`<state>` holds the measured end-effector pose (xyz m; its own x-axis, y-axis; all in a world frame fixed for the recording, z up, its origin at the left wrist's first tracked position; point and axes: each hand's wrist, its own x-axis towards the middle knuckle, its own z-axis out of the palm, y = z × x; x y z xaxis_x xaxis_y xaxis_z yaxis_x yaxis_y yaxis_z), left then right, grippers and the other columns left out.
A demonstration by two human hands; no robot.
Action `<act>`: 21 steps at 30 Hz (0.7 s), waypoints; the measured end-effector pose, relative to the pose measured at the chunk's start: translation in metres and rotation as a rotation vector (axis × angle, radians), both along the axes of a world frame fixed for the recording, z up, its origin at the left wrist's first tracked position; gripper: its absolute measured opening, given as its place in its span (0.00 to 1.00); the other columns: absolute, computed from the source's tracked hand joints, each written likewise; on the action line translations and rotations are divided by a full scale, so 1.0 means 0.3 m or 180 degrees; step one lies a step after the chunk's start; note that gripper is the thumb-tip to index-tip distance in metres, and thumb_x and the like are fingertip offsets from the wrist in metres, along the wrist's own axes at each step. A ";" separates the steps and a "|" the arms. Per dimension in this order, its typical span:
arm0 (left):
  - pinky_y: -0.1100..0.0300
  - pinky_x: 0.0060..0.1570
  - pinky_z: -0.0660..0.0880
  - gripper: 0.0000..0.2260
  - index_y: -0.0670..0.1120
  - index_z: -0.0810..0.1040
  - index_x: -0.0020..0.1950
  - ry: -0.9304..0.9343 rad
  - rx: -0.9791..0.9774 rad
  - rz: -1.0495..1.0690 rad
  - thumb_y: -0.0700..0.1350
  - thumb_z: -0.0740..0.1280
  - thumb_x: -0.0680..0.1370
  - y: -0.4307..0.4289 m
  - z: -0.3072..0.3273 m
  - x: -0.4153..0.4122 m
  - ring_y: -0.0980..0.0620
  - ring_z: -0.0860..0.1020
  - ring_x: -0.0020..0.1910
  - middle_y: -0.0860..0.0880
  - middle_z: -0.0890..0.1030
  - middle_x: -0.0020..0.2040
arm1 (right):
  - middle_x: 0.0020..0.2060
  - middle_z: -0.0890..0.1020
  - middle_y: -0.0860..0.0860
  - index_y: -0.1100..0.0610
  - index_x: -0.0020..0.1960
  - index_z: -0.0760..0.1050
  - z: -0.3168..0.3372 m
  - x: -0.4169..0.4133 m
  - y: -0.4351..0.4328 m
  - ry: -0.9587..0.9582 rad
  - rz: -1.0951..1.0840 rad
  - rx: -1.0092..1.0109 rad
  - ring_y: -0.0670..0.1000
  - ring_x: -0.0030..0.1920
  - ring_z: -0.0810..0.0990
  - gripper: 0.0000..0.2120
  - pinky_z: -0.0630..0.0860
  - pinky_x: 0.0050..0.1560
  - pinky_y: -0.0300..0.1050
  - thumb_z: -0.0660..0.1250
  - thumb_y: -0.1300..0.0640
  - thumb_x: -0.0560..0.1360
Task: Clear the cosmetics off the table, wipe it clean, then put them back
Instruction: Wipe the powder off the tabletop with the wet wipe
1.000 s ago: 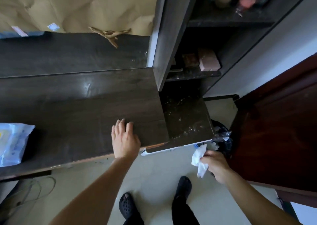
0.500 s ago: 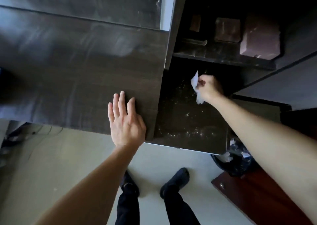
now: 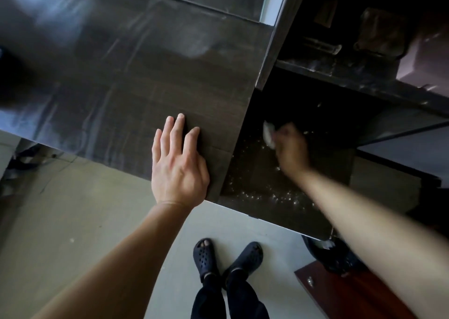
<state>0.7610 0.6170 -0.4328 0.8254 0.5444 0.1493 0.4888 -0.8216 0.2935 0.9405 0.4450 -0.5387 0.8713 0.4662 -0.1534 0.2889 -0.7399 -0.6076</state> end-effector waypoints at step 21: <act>0.43 0.73 0.55 0.19 0.39 0.74 0.64 0.0021 -0.0075 -0.0044 0.43 0.56 0.76 -0.002 0.003 0.000 0.37 0.62 0.73 0.37 0.68 0.71 | 0.43 0.77 0.58 0.62 0.49 0.82 -0.008 -0.207 -0.007 -0.0194 0.1313 -0.0214 0.58 0.45 0.76 0.08 0.72 0.44 0.44 0.66 0.67 0.73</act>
<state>0.7610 0.6165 -0.4318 0.8338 0.5362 0.1310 0.4794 -0.8212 0.3096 0.8784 0.4430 -0.5412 0.6220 0.7686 -0.1493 0.6032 -0.5920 -0.5346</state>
